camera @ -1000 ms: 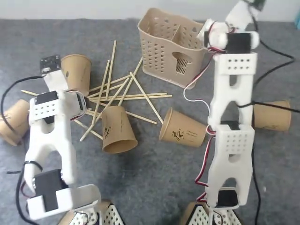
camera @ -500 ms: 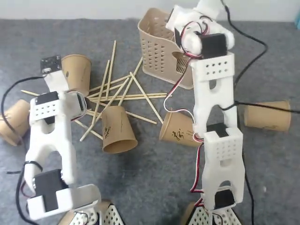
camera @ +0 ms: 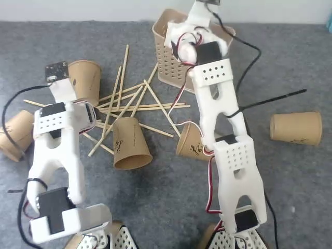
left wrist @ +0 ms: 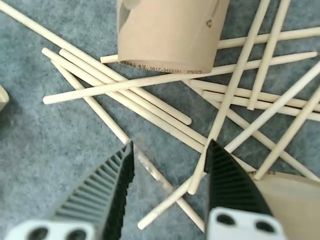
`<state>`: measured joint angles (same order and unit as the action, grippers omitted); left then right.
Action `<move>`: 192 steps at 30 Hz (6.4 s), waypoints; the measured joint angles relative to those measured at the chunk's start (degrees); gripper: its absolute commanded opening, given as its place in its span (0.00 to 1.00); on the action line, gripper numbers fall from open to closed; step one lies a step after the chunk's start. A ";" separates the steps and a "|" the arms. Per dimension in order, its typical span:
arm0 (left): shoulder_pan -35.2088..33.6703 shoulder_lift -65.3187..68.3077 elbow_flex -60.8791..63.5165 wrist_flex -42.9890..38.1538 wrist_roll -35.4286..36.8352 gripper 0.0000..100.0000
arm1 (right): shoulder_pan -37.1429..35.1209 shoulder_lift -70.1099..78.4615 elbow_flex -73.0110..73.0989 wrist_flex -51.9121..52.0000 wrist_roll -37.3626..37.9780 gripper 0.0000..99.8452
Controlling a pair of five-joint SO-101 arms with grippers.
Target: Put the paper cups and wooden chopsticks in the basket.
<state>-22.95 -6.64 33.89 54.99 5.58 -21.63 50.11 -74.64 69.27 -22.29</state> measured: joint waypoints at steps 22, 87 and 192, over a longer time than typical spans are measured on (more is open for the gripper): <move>0.00 0.00 0.00 0.00 -0.09 0.22 | -4.31 -4.22 0.09 1.05 -2.29 0.17; 3.25 0.00 4.40 -4.66 -3.60 0.22 | -4.04 -6.15 7.12 9.05 81.58 0.00; 3.25 0.00 5.98 -6.59 -3.87 0.22 | -7.38 -8.53 3.43 30.86 91.43 0.13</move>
<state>-19.69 -6.64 39.87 48.40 1.71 -29.01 41.58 -71.21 100.13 69.14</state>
